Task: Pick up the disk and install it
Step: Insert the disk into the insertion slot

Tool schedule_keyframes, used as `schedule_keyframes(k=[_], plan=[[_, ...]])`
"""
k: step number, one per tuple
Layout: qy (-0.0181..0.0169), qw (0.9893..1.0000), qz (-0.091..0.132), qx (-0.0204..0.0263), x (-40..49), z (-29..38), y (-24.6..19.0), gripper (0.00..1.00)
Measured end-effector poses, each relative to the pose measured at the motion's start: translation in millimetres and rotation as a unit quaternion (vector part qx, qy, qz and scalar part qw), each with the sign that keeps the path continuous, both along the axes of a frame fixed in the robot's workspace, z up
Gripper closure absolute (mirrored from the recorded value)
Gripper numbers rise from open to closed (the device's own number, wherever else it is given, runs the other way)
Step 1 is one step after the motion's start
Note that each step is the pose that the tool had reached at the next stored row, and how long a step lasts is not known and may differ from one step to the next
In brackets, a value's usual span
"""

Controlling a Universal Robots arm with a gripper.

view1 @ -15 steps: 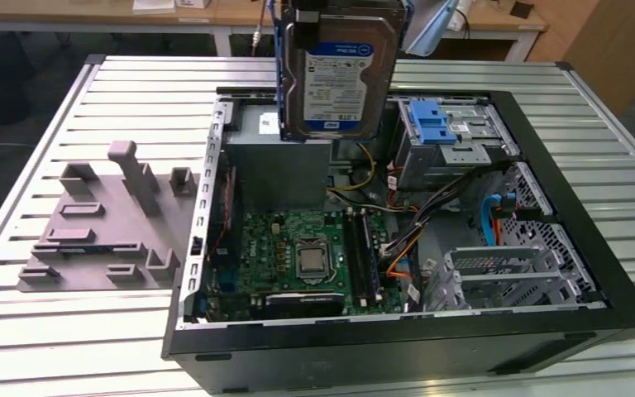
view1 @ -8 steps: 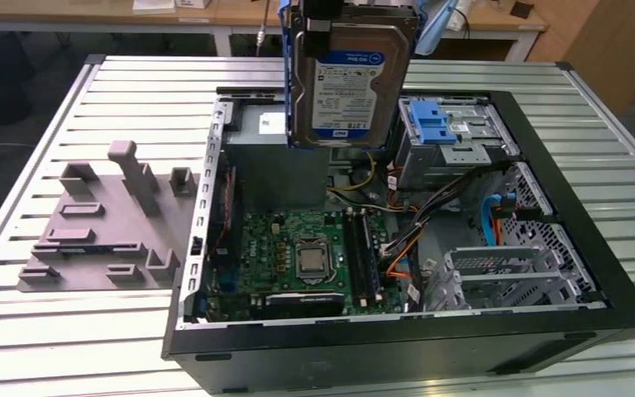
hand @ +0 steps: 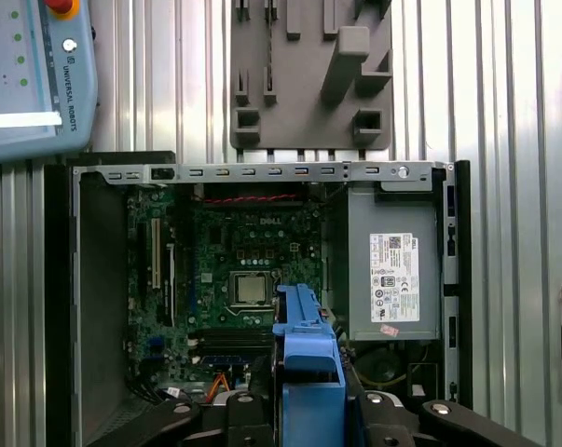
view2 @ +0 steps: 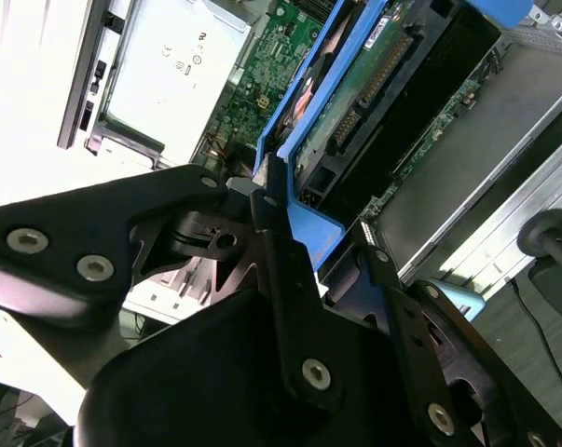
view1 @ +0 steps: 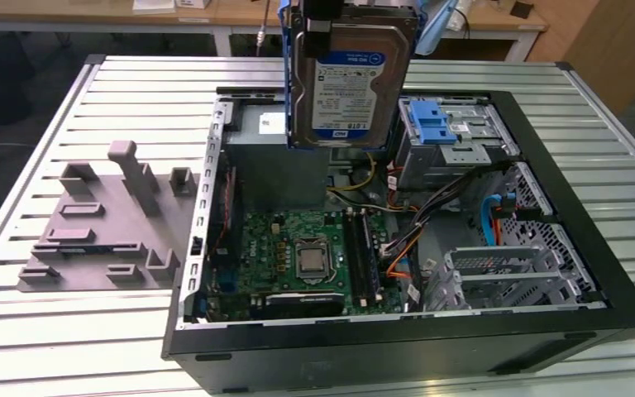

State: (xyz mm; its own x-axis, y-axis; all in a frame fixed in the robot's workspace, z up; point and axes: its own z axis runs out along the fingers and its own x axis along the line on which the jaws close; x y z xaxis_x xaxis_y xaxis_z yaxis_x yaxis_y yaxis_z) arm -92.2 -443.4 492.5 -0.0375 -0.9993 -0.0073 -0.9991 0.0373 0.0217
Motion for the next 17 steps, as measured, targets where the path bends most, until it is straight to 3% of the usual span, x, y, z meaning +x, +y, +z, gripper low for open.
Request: schedule_keyframes(k=[7,9,14,17], plan=[[-0.0003,1.0000,0.000,-0.0001,0.2,0.0,-1.7,0.64],[-0.0008,1.0000,0.000,0.0001,0.1,-0.5,-8.5,0.64],[-0.0013,1.0000,0.000,0.0001,0.1,-2.6,-30.4,0.64],[-0.0014,1.0000,0.000,0.0003,3.2,-4.5,-37.0,0.64]])
